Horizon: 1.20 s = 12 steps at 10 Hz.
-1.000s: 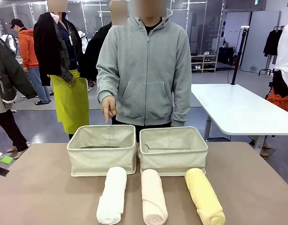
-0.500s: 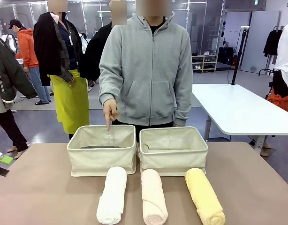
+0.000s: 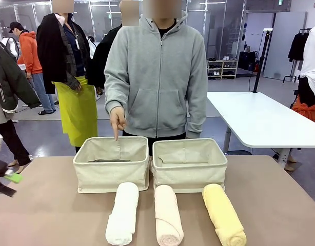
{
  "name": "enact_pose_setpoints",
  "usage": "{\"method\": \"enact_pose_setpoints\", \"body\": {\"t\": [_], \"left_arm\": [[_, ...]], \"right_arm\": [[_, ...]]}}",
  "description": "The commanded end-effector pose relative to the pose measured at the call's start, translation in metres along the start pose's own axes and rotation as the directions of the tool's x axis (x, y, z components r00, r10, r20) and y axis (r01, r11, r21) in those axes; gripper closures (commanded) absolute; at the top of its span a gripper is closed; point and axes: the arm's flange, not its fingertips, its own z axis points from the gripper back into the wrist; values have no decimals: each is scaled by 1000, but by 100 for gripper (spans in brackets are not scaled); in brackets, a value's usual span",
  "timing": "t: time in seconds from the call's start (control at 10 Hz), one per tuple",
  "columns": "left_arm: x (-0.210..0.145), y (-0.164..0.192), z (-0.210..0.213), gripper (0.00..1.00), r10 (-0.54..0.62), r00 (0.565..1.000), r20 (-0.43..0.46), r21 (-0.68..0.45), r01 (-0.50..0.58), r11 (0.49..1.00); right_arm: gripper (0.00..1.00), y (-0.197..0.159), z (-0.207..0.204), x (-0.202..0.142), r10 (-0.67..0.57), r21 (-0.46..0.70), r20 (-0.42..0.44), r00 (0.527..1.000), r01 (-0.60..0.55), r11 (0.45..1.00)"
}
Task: Divide the towels into two baskets.
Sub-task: Pick up one hotel-folded towel from the bottom of the table and place it in the Fabric basket indicated by the person.
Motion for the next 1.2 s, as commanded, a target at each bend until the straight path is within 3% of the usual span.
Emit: {"method": "enact_pose_setpoints", "body": {"t": [0.0,0.3,0.5,1.1], "left_arm": [[18,-54,-46,8,26,995,-100,52,-21,998],[34,-94,-127,8,114,984,-139,159,-91,983],[33,-116,-171,8,163,980,-113,257,-130,958],[59,-122,-274,8,205,972,-116,252,-171,952]], "right_arm": [[0,1,1,-2,3,13,10,1000,-3,1000],[0,1,1,-2,3,13,10,1000,-3,1000],[0,1,1,-2,3,13,10,1000,-3,1000],[0,1,1,-2,3,13,10,1000,-3,1000]]}}
